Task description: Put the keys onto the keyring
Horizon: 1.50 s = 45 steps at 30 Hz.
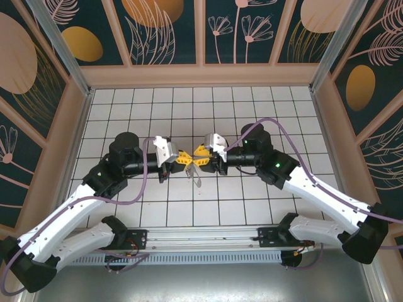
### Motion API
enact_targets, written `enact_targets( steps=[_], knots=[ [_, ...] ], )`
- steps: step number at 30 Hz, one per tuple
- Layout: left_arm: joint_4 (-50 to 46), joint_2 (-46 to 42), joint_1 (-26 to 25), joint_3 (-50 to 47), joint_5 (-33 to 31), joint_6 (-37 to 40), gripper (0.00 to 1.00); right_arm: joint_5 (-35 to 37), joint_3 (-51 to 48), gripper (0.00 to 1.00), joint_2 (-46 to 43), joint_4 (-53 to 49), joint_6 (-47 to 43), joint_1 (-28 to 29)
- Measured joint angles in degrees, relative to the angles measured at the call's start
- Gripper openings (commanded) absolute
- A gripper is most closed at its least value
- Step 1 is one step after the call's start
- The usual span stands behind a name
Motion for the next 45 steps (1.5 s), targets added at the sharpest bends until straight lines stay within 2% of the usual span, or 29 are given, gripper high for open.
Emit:
enact_targets(
  steps=[2, 6, 7, 13, 16, 17, 23, 29, 39, 43, 45],
  knots=[
    [-0.02, 0.00, 0.00, -0.07, -0.04, 0.02, 0.00, -0.57, 0.00, 0.21, 0.39, 0.20, -0.02, 0.00],
    [-0.09, 0.02, 0.28, -0.09, -0.35, 0.02, 0.00, -1.81, 0.02, 0.01, 0.85, 0.35, -0.24, 0.00],
    [-0.11, 0.02, 0.42, -0.11, -0.46, 0.02, 0.00, -1.84, 0.02, 0.00, 0.92, 0.28, -0.07, -0.02],
    [-0.07, 0.04, 0.44, -0.13, -0.52, 0.00, 0.00, -1.79, 0.00, 0.00, 0.96, 0.59, 0.07, -0.04],
    [0.66, -0.02, 0.42, -0.15, -0.87, -0.39, 0.14, -1.95, -1.07, 0.00, 0.22, 2.47, 0.92, -0.39],
    [1.40, -0.02, 0.31, -0.28, -0.94, -0.66, 0.15, -2.49, -1.70, 0.00, -0.26, 3.65, 1.46, -0.66],
    [4.09, -0.46, 0.20, -1.05, -0.46, -1.97, 0.14, -5.60, -5.51, 0.00, -3.69, 10.49, 5.68, -3.34],
    [5.88, -0.68, 0.20, -1.40, 1.40, -3.21, 0.17, -7.89, -7.06, 0.00, -4.42, 15.78, 9.33, -3.56],
    [7.10, -1.09, 0.20, -1.40, 3.28, -4.11, 0.21, -9.42, -7.19, 0.00, -3.98, 17.75, 10.60, -3.56],
    [7.32, -1.22, 0.20, -1.40, 3.28, -4.11, 0.21, -9.81, -7.19, 0.00, -3.32, 17.68, 10.60, -3.56],
    [7.32, -1.22, 0.20, -1.40, 3.34, -4.09, 0.17, -10.01, -7.19, 0.00, -3.23, 17.59, 10.60, -3.56]
  ],
)
